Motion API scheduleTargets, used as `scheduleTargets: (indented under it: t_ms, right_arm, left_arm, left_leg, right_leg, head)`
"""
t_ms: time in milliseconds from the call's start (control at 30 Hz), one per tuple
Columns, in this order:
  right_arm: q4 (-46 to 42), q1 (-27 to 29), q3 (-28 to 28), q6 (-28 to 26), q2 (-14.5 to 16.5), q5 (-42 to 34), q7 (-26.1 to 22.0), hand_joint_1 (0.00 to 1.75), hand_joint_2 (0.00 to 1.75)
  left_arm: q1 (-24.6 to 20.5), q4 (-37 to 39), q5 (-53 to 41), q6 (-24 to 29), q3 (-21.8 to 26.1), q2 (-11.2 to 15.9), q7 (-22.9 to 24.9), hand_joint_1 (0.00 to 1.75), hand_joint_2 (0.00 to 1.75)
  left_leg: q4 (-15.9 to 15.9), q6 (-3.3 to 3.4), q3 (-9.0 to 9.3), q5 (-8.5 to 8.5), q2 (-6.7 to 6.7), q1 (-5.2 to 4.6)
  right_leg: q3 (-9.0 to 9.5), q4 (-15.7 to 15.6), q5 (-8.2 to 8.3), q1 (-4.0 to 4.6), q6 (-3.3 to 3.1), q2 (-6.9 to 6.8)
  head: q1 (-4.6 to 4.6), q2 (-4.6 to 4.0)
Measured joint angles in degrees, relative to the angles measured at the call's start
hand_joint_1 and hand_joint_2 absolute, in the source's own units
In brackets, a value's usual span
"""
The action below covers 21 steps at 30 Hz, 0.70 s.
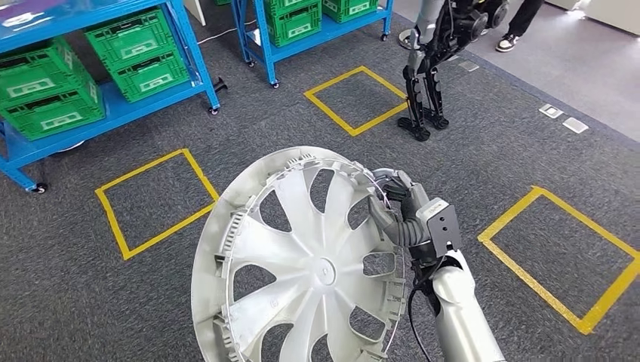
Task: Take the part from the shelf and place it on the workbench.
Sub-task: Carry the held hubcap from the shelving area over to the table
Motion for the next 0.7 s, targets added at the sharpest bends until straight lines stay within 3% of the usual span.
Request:
scheduleTargets:
  t_ms: [33, 100, 167, 200, 233, 267, 300, 333, 400, 467, 500, 533, 600, 667, 700]
  right_arm:
    - [0.1, 0.0, 0.0, 0.2, 0.0, -0.1, -0.2, 1.75, 1.75]
    - [0.1, 0.0, 0.0, 0.3, 0.2, -0.1, -0.2, 1.75, 1.75]
    - [0.2, 0.0, 0.0, 0.3, 0.4, -0.1, -0.2, 1.75, 1.75]
    - [0.3, 0.0, 0.0, 0.4, 0.5, -0.2, -0.2, 1.75, 1.75]
    - [0.4, 0.0, 0.0, 0.6, 0.5, -0.2, -0.3, 1.75, 1.75]
    - [0.6, 0.0, 0.0, 0.7, 0.5, -0.3, -0.3, 1.75, 1.75]
    - [0.7, 0.0, 0.0, 0.8, 0.5, -0.4, -0.3, 1.75, 1.75]
    - [0.9, -0.1, 0.0, 0.9, 0.5, -0.4, -0.4, 1.75, 1.75]
    - [1.1, -0.6, 0.0, 1.1, 0.6, -0.5, -0.5, 1.75, 1.75]
    - [1.4, -1.0, 0.0, 1.2, 0.7, -0.6, -0.5, 1.75, 1.75]
    - [1.5, -1.1, 0.0, 1.2, 0.7, -0.6, -0.5, 1.75, 1.75]
    - [1.6, -1.1, 0.0, 1.2, 0.6, -0.6, -0.5, 1.75, 1.75]
    - [1.8, -1.3, 0.1, 1.2, 0.6, -0.6, -0.6, 1.75, 1.75]
    - [2.1, -1.6, 0.1, 1.2, 0.6, -0.7, -0.6, 1.75, 1.75]
    - [2.3, -1.7, 0.1, 1.2, 0.6, -0.7, -0.6, 1.75, 1.75]
  left_arm:
    - [-0.1, 0.0, -0.1, 0.0, 0.0, 0.0, 0.0, 0.0, 1.75]
    - [-0.2, 0.0, -0.3, 0.0, 0.0, 0.0, 0.1, 0.0, 1.75]
    - [-0.2, 0.1, -0.8, 0.0, 0.0, 0.0, 0.4, 0.0, 1.75]
    - [-0.1, 0.1, -1.2, 0.0, 0.0, 0.0, 0.7, 0.0, 1.75]
    - [0.0, 0.1, -1.5, 0.0, 0.0, 0.0, 1.0, 0.0, 1.75]
    - [0.0, 0.1, -1.7, 0.1, 0.0, 0.0, 1.4, 0.0, 1.75]
    - [0.1, 0.2, -1.8, 0.1, 0.0, 0.0, 1.7, 0.0, 1.75]
    - [0.1, 0.2, -1.9, 0.1, 0.0, 0.1, 1.9, 0.0, 1.75]
    - [0.1, 0.2, -2.0, 0.1, 0.0, 0.2, 2.2, 0.0, 1.75]
    - [0.2, 0.2, -2.0, 0.1, 0.0, 0.3, 2.3, 0.0, 1.75]
    - [0.2, 0.3, -2.0, 0.1, 0.0, 0.3, 2.4, 0.0, 1.75]
    - [0.2, 0.3, -2.0, 0.1, 0.0, 0.3, 2.5, 0.0, 1.75]
    - [0.1, 0.3, -2.0, 0.1, 0.0, 0.3, 2.7, 0.0, 1.75]
    - [0.2, 0.3, -2.0, 0.1, 0.0, 0.3, 2.7, 0.0, 1.75]
    - [0.3, 0.3, -2.0, 0.1, 0.0, 0.3, 2.8, 0.0, 1.75]
  left_leg:
    - [0.2, -0.36, 0.01, -0.29, -0.46, 0.13]
    - [3.2, -0.91, -1.13, -2.54, -3.29, 0.45]
    - [10.5, -1.13, -4.36, -6.41, -6.11, 0.61]
    - [14.1, -1.15, -6.04, -7.76, -6.55, 0.6]
    - [16.1, -1.11, -7.07, -8.05, -6.72, 0.59]
    - [15.9, -1.01, -7.09, -7.13, -6.83, 0.59]
    - [13.4, -0.83, -6.07, -5.23, -7.1, 0.6]
    - [9.4, -0.6, -4.33, -2.93, -7.91, 0.65]
    - [2.5, -0.2, -1.41, -0.24, -10.53, 0.78]
    - [0.5, 0.16, -0.66, -0.05, -11.65, 0.67]
    - [0.4, 0.45, -0.62, 0.11, -11.09, 0.61]
    - [0.2, 0.88, -0.53, 0.34, -10.43, 0.62]
    - [-0.3, 1.7, -0.41, 0.81, -9.0, 0.72]
    - [-0.5, 2.16, -0.45, 0.92, -7.46, 0.54]
    - [-0.5, 2.27, -0.48, 0.87, -6.6, 0.45]
  right_leg:
    - [-0.06, -0.1, 0.18, -0.1, -0.34, 0.65]
    - [-0.1, -0.4, 0.51, -0.39, -0.96, 1.89]
    - [-0.19, -0.4, 0.65, -0.41, -1.27, 3.24]
    - [-0.24, -0.4, 0.67, -0.36, -1.33, 4.01]
    - [-0.26, -0.4, 0.7, -0.31, -1.34, 4.84]
    - [-0.25, -0.4, 0.72, -0.29, -1.31, 5.67]
    - [-0.21, -0.3, 0.75, -0.29, -1.25, 6.51]
    - [-0.18, -0.3, 0.8, -0.31, -1.15, 7.32]
    - [-0.38, -0.2, 1.01, -0.29, -0.63, 8.77]
    - [-0.8, -0.4, 1.39, -0.44, 0.21, 10.02]
    - [-0.96, -0.5, 1.64, -0.58, 0.67, 10.66]
    - [-1.1, -0.6, 1.73, -0.63, 1.01, 10.42]
    - [-2.16, 1.3, 0.46, -0.39, 1.46, 7.59]
    - [-5.06, 7.6, -3.04, -0.18, 1.64, 4.31]
    - [-6.74, 11.4, -4.68, -0.2, 1.72, 3.79]
  head:
    - [-0.03, 0.0]
    - [-0.2, 0.0]
    - [-0.41, 0.0]
    - [-0.48, 0.0]
    - [-0.5, 0.0]
    - [-0.51, 0.0]
    - [-0.54, 0.0]
    - [-0.56, 0.0]
    - [-0.56, 0.0]
    - [-0.52, 0.0]
    - [-0.51, 0.0]
    - [-0.49, 0.0]
    - [-0.17, 0.0]
    - [0.15, 0.0]
    - [0.19, 0.0]
